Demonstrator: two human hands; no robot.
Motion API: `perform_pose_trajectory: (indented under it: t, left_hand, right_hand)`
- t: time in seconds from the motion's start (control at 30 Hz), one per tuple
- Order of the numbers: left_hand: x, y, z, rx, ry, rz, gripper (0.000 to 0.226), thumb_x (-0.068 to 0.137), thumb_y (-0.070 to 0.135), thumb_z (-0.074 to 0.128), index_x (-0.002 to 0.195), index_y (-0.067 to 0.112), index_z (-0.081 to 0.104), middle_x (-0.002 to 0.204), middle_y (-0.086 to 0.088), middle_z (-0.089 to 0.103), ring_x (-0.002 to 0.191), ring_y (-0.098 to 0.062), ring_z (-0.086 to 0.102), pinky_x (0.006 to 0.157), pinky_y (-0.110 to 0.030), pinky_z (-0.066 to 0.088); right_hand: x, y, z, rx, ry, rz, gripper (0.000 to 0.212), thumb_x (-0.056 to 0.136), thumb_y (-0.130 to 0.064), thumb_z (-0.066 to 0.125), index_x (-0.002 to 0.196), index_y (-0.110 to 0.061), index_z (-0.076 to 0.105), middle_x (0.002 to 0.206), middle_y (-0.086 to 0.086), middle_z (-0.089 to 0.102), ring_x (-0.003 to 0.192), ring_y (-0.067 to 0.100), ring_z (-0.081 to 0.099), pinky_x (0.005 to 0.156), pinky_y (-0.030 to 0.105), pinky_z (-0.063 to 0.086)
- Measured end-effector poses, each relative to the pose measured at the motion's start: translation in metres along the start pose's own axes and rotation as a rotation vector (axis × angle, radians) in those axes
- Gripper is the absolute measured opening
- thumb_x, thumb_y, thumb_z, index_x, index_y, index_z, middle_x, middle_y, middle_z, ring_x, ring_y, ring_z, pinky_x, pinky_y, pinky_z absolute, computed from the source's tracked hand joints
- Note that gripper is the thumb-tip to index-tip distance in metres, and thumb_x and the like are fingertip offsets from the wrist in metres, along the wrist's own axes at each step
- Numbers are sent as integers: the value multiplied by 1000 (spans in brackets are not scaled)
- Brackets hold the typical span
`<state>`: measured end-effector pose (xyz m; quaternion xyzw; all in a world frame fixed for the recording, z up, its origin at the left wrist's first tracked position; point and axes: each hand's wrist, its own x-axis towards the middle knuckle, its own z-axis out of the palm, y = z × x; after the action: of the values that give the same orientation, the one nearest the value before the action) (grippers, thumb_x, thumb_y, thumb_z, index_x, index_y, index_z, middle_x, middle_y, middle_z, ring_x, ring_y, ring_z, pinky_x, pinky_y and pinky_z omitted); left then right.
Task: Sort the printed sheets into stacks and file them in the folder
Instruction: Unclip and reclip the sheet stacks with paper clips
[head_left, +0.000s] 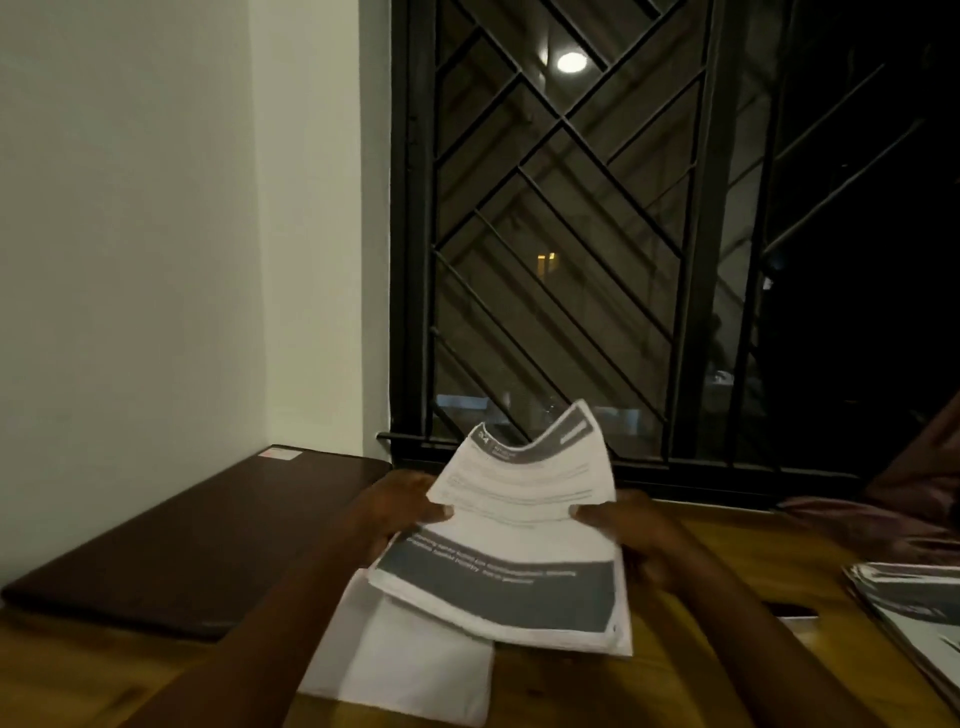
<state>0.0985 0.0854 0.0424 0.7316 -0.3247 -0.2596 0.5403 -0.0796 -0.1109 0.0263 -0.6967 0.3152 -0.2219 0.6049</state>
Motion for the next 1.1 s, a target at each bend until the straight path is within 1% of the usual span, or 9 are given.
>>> perform_pose_trajectory:
  t: [0.1, 0.27, 0.4, 0.47, 0.6, 0.7, 0.8, 0.97, 1.1]
  left_hand:
    - [-8, -20, -24, 135, 79, -43, 41, 80, -3, 71, 116, 11, 58, 98, -6, 65, 81, -15, 63, 77, -27, 53]
    - [-4, -49, -37, 415, 66, -210, 53, 73, 9, 81, 119, 10, 56, 122, -15, 59, 107, -27, 62, 91, -41, 55]
    - [0, -51, -39, 516, 96, -234, 61, 69, 17, 85, 122, 9, 55, 112, -10, 59, 86, -19, 61, 71, -30, 58]
    - [-2, -43, -39, 594, 143, -195, 63, 70, 28, 85, 123, 12, 53, 106, -5, 59, 75, -14, 57, 55, -21, 50]
    - [-10, -17, -23, 852, 279, 66, 51, 79, 40, 75, 122, 21, 56, 122, 3, 59, 94, -6, 51, 55, -7, 36]
    - [-3, -6, 17, 663, 236, 131, 40, 81, 32, 75, 113, 15, 59, 112, -2, 60, 86, -12, 53, 56, -7, 36]
    - [6, 3, 72, 391, 121, 117, 40, 77, 27, 79, 109, 13, 58, 84, -7, 61, 60, -13, 55, 44, -18, 42]
    - [7, 29, 188, 6, -117, 53, 43, 79, 8, 77, 114, 5, 53, 64, -11, 60, 45, -16, 53, 41, -24, 45]
    - [-5, 51, 278, -153, -283, -9, 40, 83, 9, 73, 115, 11, 49, 76, -13, 60, 56, -18, 55, 55, -30, 51]
  right_hand:
    - [10, 17, 39, -127, -22, 0, 29, 78, -7, 73, 106, -4, 68, 105, 15, 70, 89, 31, 69, 83, 47, 56]
    - [6, 38, 65, -448, 87, -55, 20, 84, -16, 68, 104, -12, 67, 109, 5, 69, 75, 11, 61, 61, 19, 53]
    - [5, 44, 64, -530, 159, -91, 16, 83, -21, 71, 93, -15, 59, 113, 7, 67, 71, 9, 56, 48, 14, 43]
    - [5, 42, 57, -545, 196, -78, 34, 82, -26, 72, 106, -12, 52, 118, 9, 62, 85, 15, 60, 50, 16, 42]
    - [2, 31, 27, -502, 293, -125, 42, 81, -26, 70, 115, -13, 50, 109, 9, 64, 86, 20, 62, 60, 25, 50]
    - [-6, 21, -10, -506, 313, -162, 33, 80, -21, 69, 110, -14, 58, 104, 7, 65, 83, 16, 60, 65, 22, 44]
    - [-21, 15, -57, -477, 340, -215, 21, 80, -17, 69, 100, -15, 63, 94, 1, 64, 73, 9, 56, 61, 20, 40]
    - [-51, 22, -163, -537, 460, -185, 9, 76, -20, 71, 81, -21, 64, 91, -1, 68, 86, 15, 62, 76, 23, 46]
    - [-85, 43, -251, -717, 554, -133, 16, 85, -20, 63, 95, -11, 70, 99, 0, 68, 95, 14, 61, 69, 25, 41]
